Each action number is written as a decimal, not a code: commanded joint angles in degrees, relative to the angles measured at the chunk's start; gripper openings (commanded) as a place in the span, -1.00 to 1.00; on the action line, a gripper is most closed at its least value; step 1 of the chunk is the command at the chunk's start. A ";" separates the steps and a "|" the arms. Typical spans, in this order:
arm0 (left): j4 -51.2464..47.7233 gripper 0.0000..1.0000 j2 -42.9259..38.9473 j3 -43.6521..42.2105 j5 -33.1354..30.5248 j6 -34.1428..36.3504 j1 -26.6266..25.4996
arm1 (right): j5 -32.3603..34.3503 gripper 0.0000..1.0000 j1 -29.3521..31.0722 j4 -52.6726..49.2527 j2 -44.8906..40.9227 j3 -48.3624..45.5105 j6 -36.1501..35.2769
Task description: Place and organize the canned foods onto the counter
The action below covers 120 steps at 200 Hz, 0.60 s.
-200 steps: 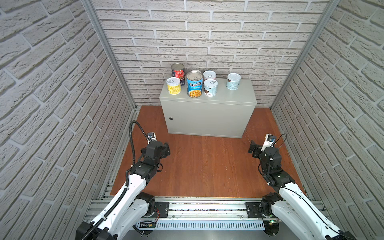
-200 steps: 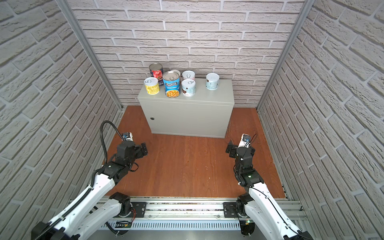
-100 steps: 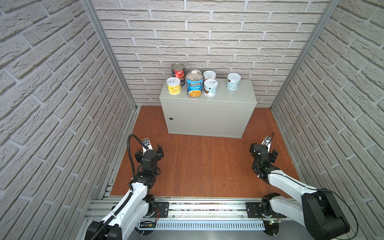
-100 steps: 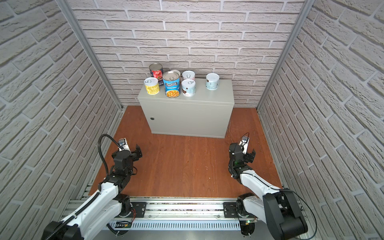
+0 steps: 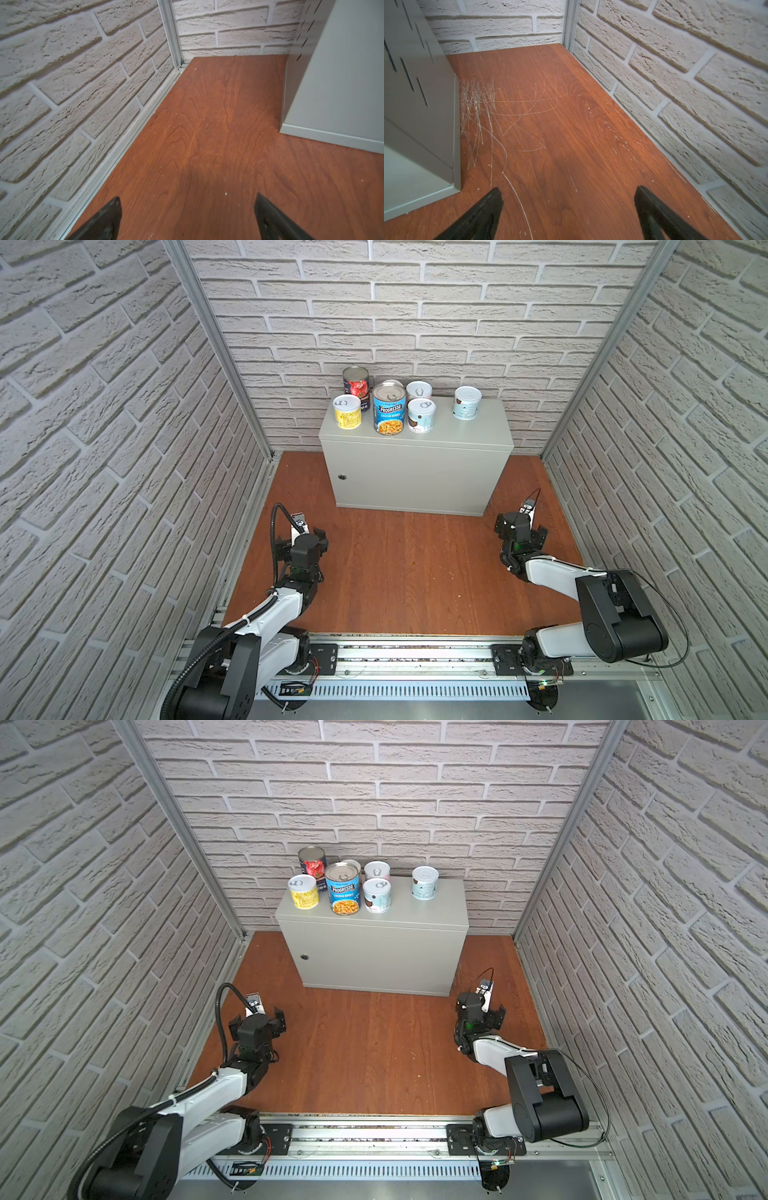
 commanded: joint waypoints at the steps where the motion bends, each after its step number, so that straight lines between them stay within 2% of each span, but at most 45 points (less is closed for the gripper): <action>1: 5.37 0.97 2.57 1.96 -0.34 0.09 1.07 | -3.62 1.00 -0.04 4.49 -0.28 -0.70 -2.78; 37: 8.10 0.97 7.75 3.41 2.64 -0.36 3.06 | -6.41 1.00 0.02 7.00 -0.88 -2.13 -4.09; 91: 12.73 0.97 14.86 6.79 5.05 1.73 3.33 | -8.31 1.00 -0.02 11.10 -2.28 -4.89 -5.12; 103: 8.58 0.97 16.33 9.60 5.40 1.56 3.42 | -8.41 1.00 0.02 11.38 -2.39 -5.17 -5.24; 120: 7.66 0.96 17.19 10.62 8.29 2.97 3.42 | -8.42 1.00 0.01 11.50 -2.40 -5.18 -5.26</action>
